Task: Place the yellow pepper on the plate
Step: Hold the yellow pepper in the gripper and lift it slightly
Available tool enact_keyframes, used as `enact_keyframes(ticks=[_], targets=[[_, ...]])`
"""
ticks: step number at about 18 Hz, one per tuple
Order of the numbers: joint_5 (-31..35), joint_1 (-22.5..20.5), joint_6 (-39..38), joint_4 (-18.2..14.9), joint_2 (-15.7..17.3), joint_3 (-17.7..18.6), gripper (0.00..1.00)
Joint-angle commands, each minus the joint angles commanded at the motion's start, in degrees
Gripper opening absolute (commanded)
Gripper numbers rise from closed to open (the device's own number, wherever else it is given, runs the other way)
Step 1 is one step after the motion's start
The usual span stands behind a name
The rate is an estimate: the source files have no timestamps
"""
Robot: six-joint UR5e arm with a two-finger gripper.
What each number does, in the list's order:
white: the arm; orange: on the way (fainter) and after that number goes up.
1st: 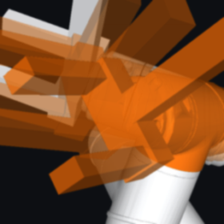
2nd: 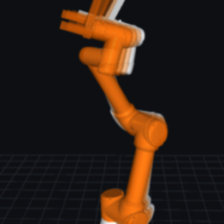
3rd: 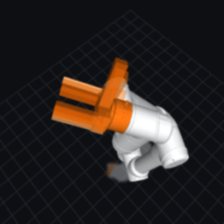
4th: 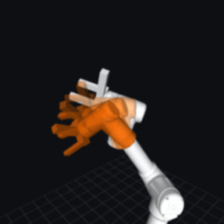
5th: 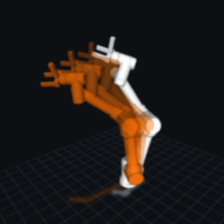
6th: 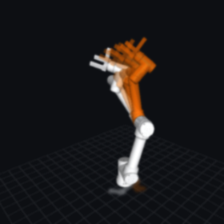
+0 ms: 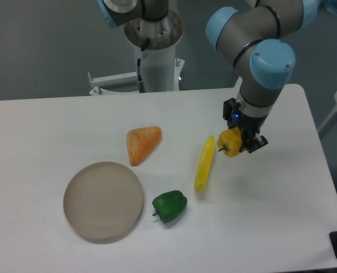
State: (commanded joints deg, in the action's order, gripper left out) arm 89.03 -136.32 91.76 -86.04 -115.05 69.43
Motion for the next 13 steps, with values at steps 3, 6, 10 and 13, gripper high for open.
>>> enact_keyframes(ticks=[3,6,10,13], targets=[[0.00,0.17,-1.40,0.09,-0.17,0.00,0.24],[0.00,0.26,-2.20,0.09,-0.53,-0.44,0.24],[0.00,0.35,-2.20,0.09,-0.53,0.17,0.24],[-0.87,0.96,-3.51,0.00,-0.44,0.70,0.23]])
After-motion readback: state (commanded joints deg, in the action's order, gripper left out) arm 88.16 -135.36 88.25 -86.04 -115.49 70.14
